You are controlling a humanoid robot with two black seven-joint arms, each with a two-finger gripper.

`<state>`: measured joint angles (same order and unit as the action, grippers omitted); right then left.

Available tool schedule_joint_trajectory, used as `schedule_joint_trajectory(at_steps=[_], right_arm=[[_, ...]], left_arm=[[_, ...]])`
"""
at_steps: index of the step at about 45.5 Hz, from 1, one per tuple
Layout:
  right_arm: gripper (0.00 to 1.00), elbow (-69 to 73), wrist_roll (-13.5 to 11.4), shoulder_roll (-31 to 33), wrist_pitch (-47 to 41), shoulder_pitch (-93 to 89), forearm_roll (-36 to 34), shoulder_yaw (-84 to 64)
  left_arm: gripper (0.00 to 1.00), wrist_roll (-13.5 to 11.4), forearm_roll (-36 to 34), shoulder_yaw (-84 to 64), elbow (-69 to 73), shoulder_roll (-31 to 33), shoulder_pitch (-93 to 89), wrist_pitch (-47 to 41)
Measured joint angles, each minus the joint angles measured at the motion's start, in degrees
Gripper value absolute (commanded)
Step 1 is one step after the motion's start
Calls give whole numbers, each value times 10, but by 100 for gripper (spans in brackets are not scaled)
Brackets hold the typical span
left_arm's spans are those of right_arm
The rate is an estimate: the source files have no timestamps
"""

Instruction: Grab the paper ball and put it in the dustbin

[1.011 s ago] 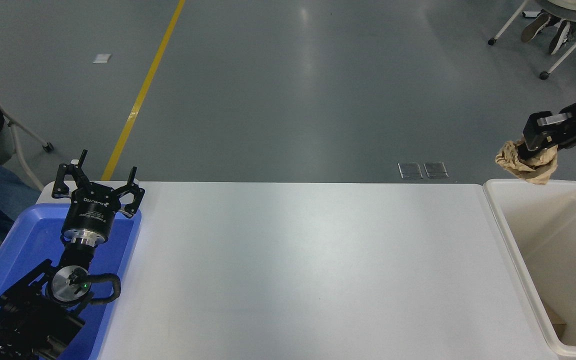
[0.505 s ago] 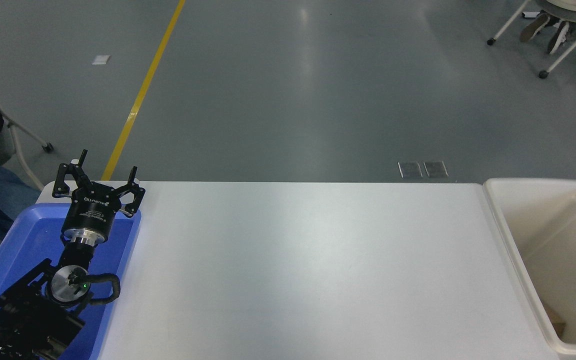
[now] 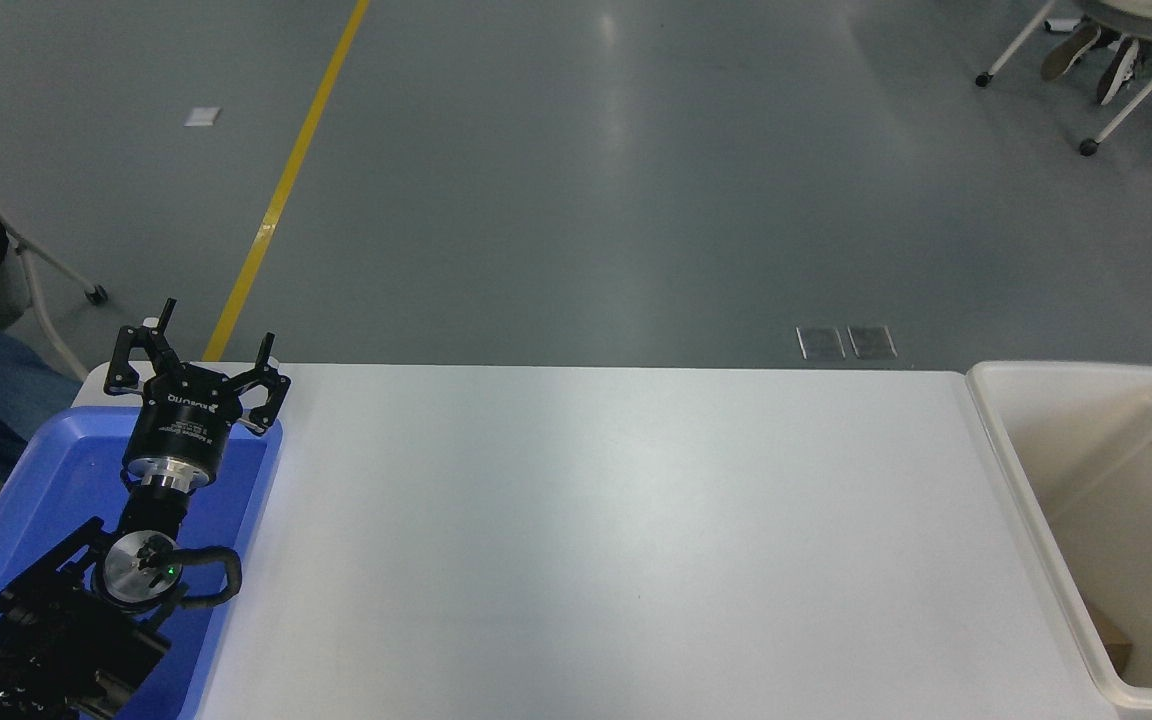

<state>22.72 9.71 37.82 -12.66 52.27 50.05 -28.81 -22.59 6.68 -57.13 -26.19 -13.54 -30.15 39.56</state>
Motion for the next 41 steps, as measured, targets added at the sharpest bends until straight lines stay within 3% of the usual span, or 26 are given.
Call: schedule_joint_trajectory(at_steps=[4, 8, 9, 10, 11, 28, 41], right_arm=[[2, -11, -5, -17, 11, -26, 0, 24], [21, -20, -10, -29, 20, -45, 0, 43], [33, -22, -10, -31, 22, -48, 0, 46], [62, -23, -11, -32, 24, -51, 0, 49], [100, -24, -12, -35, 26, -55, 0, 52], [100, -33, -39, -46, 39, -80, -7, 76], [100, -28, -44, -44, 40, -80, -10, 79]], left_arm=[[100, 0, 0, 0, 0, 0, 0, 0], [100, 0, 0, 0, 0, 0, 0, 0], [100, 0, 0, 0, 0, 0, 0, 0], [100, 0, 0, 0, 0, 0, 0, 0], [100, 0, 0, 0, 0, 0, 0, 0], [100, 0, 0, -1, 0, 0, -1, 0], [100, 0, 0, 0, 0, 0, -1, 0]])
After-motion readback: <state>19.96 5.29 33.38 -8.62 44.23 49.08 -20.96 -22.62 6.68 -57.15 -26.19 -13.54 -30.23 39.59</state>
